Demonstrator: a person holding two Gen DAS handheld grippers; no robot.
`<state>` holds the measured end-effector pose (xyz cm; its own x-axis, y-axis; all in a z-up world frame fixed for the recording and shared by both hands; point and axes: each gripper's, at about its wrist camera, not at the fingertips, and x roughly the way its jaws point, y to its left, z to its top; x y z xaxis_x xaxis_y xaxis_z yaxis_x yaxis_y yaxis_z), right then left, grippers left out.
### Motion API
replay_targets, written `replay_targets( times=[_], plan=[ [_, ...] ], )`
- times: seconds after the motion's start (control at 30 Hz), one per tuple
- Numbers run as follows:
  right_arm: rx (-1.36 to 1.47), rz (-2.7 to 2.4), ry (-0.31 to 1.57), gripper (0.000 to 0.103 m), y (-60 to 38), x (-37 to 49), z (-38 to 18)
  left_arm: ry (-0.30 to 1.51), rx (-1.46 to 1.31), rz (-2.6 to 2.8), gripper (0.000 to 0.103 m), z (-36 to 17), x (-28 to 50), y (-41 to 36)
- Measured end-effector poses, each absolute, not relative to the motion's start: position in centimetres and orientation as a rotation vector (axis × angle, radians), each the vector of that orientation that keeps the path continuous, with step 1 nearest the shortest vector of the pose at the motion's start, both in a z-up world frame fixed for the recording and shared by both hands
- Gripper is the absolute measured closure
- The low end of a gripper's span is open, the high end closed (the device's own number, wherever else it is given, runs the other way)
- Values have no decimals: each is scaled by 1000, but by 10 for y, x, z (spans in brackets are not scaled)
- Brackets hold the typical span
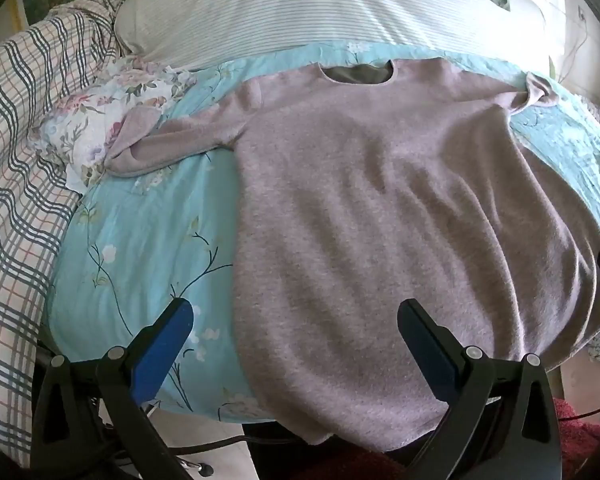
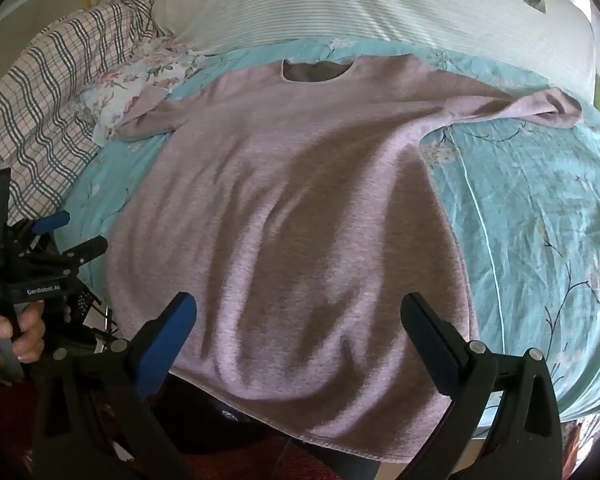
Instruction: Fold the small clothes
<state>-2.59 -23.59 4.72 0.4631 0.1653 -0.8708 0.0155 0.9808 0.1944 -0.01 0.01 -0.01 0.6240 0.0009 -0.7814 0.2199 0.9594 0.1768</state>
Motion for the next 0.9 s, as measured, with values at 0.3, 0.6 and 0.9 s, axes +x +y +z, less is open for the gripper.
replay_targets(
  times=[0.3,0.6,0.9],
  plan=[
    [192,97,1094,1,-237,-27,46,898,264,-127,1,0,1,0],
    [203,102,1096,1,-233,-28,44,900,259,-132,1,-3,5,0],
    [207,105,1097,1,-231,-30,44,897,261,-133,1,-3,7,-1]
  ],
)
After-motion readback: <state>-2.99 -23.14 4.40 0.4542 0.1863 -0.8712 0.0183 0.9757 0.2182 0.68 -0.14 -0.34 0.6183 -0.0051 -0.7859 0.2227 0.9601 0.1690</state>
